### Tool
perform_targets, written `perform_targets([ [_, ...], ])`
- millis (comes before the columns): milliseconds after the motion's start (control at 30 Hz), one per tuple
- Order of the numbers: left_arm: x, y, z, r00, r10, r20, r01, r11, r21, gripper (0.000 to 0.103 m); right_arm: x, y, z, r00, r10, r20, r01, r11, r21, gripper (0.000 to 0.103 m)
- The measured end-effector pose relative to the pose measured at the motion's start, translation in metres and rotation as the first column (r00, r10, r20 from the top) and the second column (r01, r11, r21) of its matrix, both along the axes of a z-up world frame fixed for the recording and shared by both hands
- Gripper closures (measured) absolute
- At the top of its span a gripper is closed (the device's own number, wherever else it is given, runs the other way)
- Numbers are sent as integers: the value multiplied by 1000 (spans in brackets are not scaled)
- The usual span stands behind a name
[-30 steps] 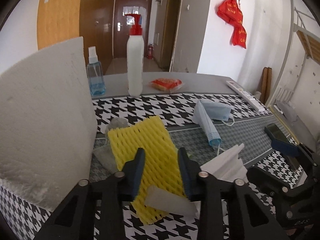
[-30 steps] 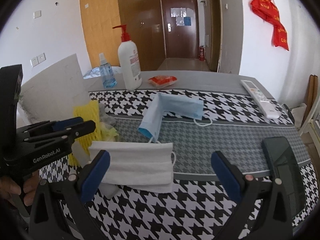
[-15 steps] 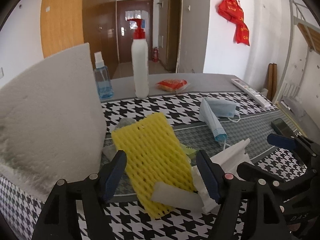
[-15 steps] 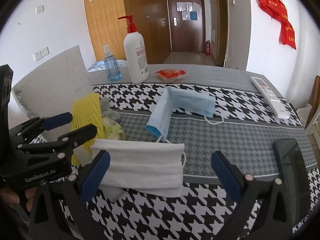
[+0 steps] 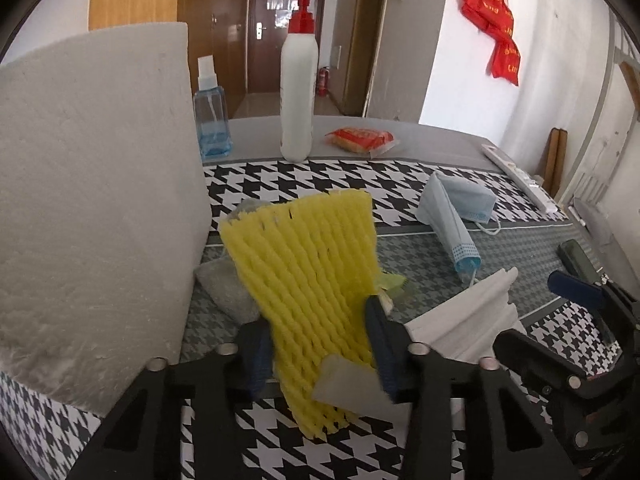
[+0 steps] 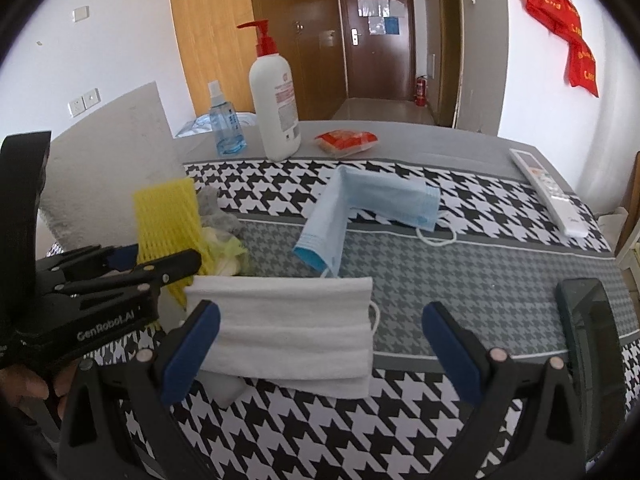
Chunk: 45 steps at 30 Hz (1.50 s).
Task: Organize soft objects
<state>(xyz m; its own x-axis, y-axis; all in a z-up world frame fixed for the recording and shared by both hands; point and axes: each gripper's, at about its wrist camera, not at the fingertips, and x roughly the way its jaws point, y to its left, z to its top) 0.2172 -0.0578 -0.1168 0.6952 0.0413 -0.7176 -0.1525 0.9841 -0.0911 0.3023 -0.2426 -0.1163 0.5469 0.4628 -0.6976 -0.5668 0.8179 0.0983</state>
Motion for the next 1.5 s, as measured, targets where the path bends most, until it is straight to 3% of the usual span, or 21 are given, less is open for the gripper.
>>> perform_targets([
  [167,-4,-3,4,999,-18,30,18,1000,11,75,2,6,-3,1000,15,-8,-15,1000,-15,1],
  [333,-8,-3,7,998,-45,53,45,999,0,79,3,12,-3,999,43,-15,-44,999,-14,3],
  [433,-11,-4,10,996,-64,69,64,998,4,80,8,16,-7,997,60,-44,-61,998,-20,21],
  [600,-14,-4,14,991,-103,87,103,995,3,82,13,22,-13,996,64,-69,-68,997,-44,41],
  [667,-14,-4,14,991,-107,86,107,994,-1,82,14,23,-15,995,63,-77,-67,996,-54,60],
  [733,-14,-4,14,990,-116,84,117,993,-9,82,14,25,-17,995,63,-81,-69,995,-71,71],
  [767,-14,-5,14,989,-121,83,122,992,-7,82,14,27,-18,995,62,-81,-69,995,-79,83],
  [867,-15,-6,15,987,-132,92,133,991,-6,82,14,25,-17,995,58,-77,-64,995,-79,94],
  [1367,-34,-4,33,980,-139,143,141,990,-4,82,-23,-16,-2,997,-20,-80,11,994,-112,96],
  [1500,-39,-2,37,979,-139,151,141,990,1,82,-36,-19,9,999,4,-34,-8,995,-98,95],
])
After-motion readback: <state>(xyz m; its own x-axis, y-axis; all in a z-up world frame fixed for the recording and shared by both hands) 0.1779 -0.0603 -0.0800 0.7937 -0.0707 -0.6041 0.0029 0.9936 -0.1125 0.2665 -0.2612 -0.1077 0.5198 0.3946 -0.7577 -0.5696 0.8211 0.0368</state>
